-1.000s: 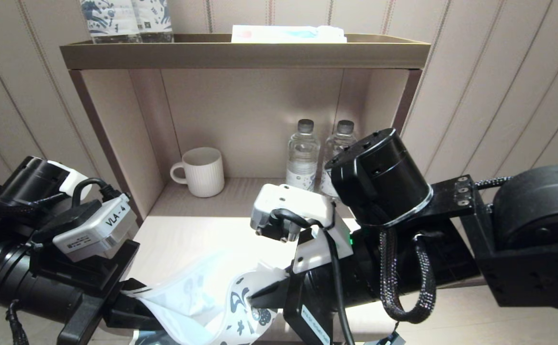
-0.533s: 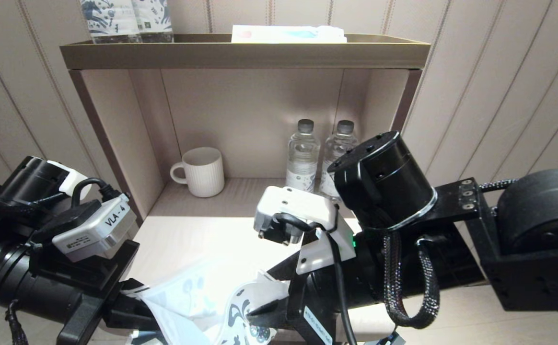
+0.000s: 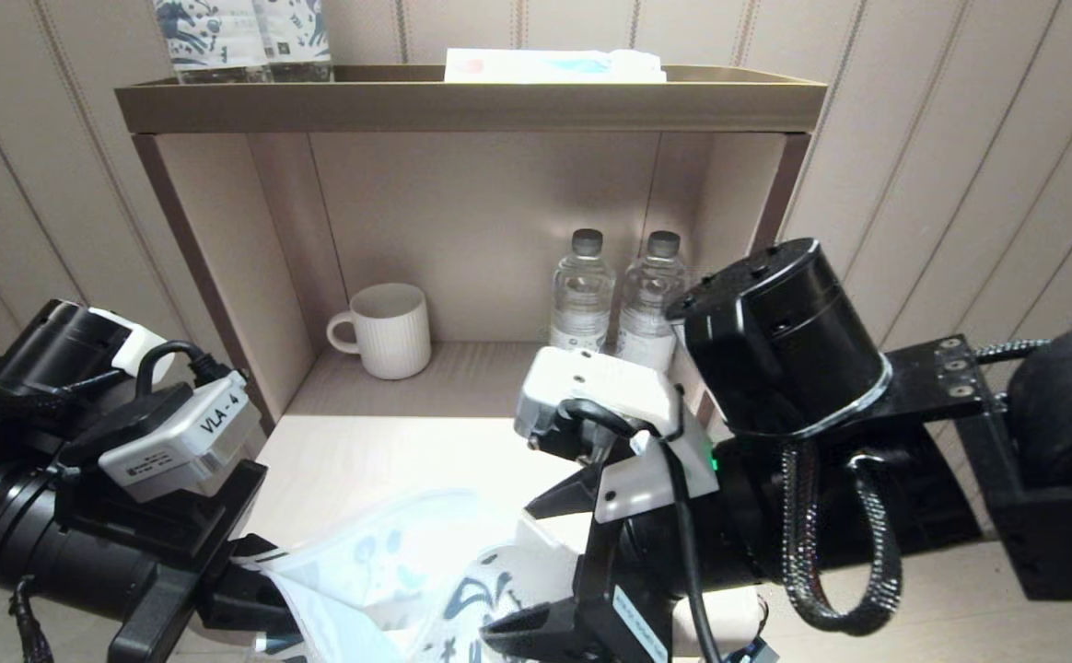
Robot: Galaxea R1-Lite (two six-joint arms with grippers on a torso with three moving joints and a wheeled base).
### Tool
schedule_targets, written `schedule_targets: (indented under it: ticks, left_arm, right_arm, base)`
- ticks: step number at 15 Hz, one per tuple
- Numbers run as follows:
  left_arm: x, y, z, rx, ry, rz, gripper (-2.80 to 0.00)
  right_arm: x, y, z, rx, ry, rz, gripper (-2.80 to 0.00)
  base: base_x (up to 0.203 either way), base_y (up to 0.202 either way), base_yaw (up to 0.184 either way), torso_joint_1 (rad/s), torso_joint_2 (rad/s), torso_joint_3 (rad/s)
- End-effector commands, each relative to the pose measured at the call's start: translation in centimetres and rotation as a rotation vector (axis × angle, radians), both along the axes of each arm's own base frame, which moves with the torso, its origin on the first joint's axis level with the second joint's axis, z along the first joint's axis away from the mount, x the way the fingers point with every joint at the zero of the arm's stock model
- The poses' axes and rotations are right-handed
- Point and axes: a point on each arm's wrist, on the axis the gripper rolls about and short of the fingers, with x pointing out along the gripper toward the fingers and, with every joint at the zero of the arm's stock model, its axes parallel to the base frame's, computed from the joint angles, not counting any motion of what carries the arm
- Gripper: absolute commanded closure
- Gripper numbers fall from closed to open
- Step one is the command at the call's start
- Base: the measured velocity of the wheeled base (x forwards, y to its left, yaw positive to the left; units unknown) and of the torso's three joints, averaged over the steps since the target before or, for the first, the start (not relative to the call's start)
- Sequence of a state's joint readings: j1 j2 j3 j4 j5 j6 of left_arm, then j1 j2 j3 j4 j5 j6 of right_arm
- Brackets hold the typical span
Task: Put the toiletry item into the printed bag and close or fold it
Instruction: Pick up a toothbrush
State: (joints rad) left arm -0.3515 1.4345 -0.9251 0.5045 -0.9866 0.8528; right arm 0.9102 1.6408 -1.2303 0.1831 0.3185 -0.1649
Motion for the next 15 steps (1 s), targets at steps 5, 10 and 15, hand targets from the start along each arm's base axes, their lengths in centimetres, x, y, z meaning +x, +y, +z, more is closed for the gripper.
schedule_targets:
  ticks: [5, 10, 15]
  left_arm:
    - [0.5, -0.2, -0.2, -0.002, 0.006, -0.004, 0.0]
    - [1.1, -0.3, -0.4, 0.005, -0.019, 0.008, 0.0]
    - [1.7, 0.0, -0.4, 0.01, -0.04, 0.039, 0.0]
  right_arm:
    - [-2.0, -4.1, 1.9, 0.055, -0.044, -0.038, -2.8]
    - [-2.5, -7.1, 2.4, 0.075, -0.065, -0.104, -2.8]
    - [-3.2, -10.3, 3.2, 0.108, -0.1, -0.195, -2.8]
  base:
    - [0.0, 0.0, 0.0, 0.0, 0.0, 0.0]
    - [0.0, 0.0, 0.0, 0.0, 0.0, 0.0]
    - [0.0, 0.0, 0.0, 0.0, 0.0, 0.0]
